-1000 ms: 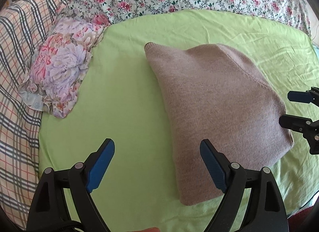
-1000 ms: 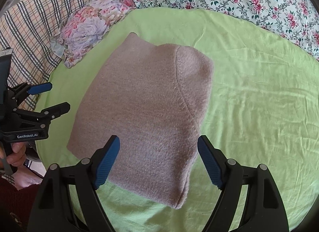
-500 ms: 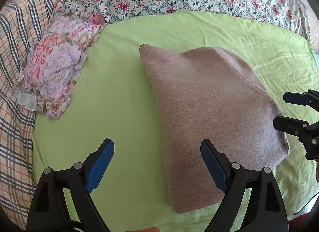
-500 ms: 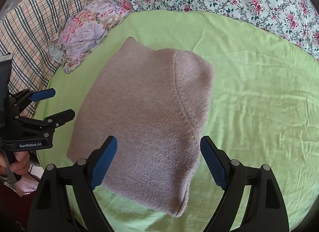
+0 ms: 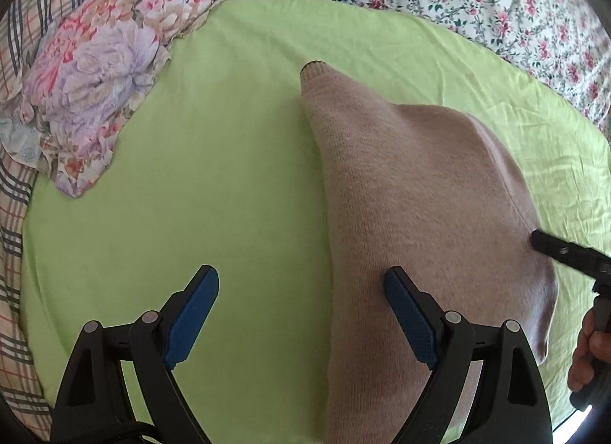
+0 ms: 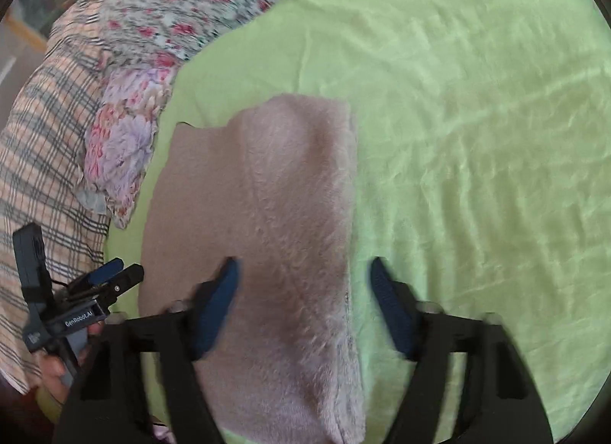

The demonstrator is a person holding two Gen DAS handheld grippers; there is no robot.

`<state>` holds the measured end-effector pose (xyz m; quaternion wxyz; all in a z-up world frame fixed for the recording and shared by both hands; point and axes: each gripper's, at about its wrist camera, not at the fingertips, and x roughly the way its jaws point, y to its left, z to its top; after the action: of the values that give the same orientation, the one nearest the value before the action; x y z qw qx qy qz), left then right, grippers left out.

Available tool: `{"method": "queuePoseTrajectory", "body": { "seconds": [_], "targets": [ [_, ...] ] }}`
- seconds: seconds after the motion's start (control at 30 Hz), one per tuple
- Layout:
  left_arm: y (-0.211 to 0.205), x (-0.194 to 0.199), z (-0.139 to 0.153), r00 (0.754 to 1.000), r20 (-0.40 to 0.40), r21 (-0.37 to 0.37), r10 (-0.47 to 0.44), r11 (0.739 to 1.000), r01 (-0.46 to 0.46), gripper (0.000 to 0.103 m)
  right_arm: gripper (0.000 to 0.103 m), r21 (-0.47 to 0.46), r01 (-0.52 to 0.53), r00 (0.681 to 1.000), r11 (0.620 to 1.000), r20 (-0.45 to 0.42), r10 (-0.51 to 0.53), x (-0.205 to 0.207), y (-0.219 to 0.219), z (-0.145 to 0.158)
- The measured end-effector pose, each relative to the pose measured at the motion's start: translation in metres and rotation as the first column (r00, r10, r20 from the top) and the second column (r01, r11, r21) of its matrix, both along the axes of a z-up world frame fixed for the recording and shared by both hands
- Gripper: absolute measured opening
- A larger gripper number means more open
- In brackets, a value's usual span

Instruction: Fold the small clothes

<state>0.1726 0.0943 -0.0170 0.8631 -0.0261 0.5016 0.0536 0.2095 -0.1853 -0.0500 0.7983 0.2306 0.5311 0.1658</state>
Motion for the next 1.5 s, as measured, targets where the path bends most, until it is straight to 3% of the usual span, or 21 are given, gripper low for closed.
{"method": "queuePoseTrajectory", "body": {
  "seconds": [0.13,0.23,0.33,0.4,0.47,0.6,0.77,0.9,1.07,1.5],
  "targets": [
    [-0.003,0.012,-0.003,1.000,-0.006,0.051,-0.013,0.999,0.014,0.091,0.012,-0.078,-0.004,0.999,0.997,0.053,0.008,0.002,0.006,0.013],
    [-0.007,0.022,-0.018,0.999,-0.034,0.106,-0.037,0.994,0.040,0.099,0.012,-0.117,-0.013,1.000,0.993,0.026,0.016,0.008,0.010,-0.002],
    [-0.003,0.026,-0.020,0.999,-0.034,0.099,-0.033,0.994,0.037,0.102,0.013,-0.161,-0.022,0.999,0.987,0.040,0.029,0.011,0.015,0.003],
    [0.000,0.024,-0.015,0.999,-0.032,0.092,-0.034,0.995,0.037,0.101,0.019,-0.163,-0.025,0.998,0.986,0.049,0.033,0.010,0.011,0.008],
    [0.002,0.017,-0.010,0.999,-0.023,0.096,-0.037,0.995,0.039,0.101,0.038,-0.174,-0.003,0.998,0.985,0.054,0.012,0.005,0.005,0.015],
    [-0.001,0.003,0.001,0.999,-0.010,0.124,-0.036,0.992,0.037,0.100,0.043,-0.196,0.004,0.994,0.981,0.109,0.018,-0.012,0.000,0.033],
    [-0.006,-0.023,0.011,0.999,0.001,0.189,-0.040,0.981,0.039,0.099,0.071,-0.225,-0.061,0.972,0.972,0.208,0.109,-0.048,0.015,0.058],
    [-0.010,-0.045,0.012,0.998,-0.005,0.216,-0.056,0.975,0.056,0.099,0.075,-0.268,-0.125,0.950,0.955,0.245,0.194,-0.077,0.026,0.065],
    [-0.013,-0.072,0.010,0.998,-0.010,0.211,-0.067,0.975,0.068,0.099,0.081,-0.294,-0.196,0.938,0.936,0.222,0.267,-0.103,0.039,0.058],
    [-0.023,-0.107,0.010,0.996,0.015,0.202,-0.086,0.976,0.081,0.099,0.082,-0.338,-0.200,0.934,0.920,0.219,0.283,-0.132,0.045,0.058]
  ]
}}
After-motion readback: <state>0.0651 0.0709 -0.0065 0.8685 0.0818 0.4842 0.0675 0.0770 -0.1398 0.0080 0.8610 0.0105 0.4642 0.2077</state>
